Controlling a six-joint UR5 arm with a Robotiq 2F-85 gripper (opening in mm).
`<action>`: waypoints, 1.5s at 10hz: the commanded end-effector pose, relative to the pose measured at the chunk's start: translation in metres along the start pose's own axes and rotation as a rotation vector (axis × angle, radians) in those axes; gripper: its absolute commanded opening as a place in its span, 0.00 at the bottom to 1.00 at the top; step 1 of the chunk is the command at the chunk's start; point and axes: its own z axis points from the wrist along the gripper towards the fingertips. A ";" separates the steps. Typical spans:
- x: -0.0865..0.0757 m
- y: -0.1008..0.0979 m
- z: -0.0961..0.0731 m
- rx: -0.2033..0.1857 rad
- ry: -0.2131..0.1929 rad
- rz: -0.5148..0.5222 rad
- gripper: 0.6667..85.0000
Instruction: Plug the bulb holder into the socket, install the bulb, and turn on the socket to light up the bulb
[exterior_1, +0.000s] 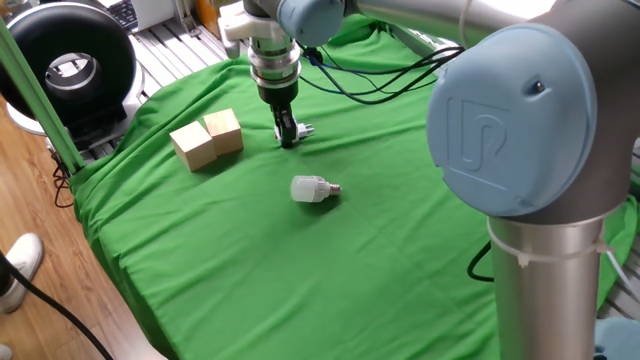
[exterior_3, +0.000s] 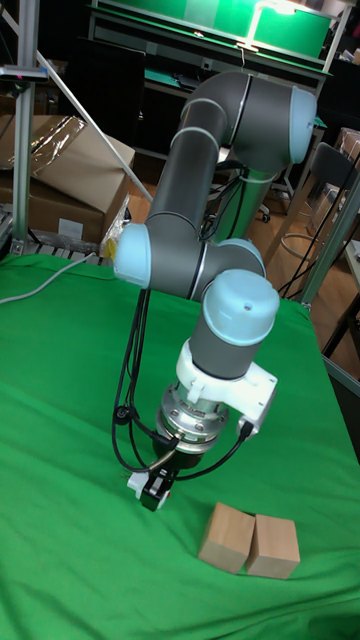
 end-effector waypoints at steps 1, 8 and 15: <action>0.003 0.003 -0.018 0.002 0.010 0.075 0.00; 0.024 0.000 -0.056 0.043 -0.028 0.011 0.00; 0.005 -0.004 -0.031 0.031 -0.083 -0.001 0.02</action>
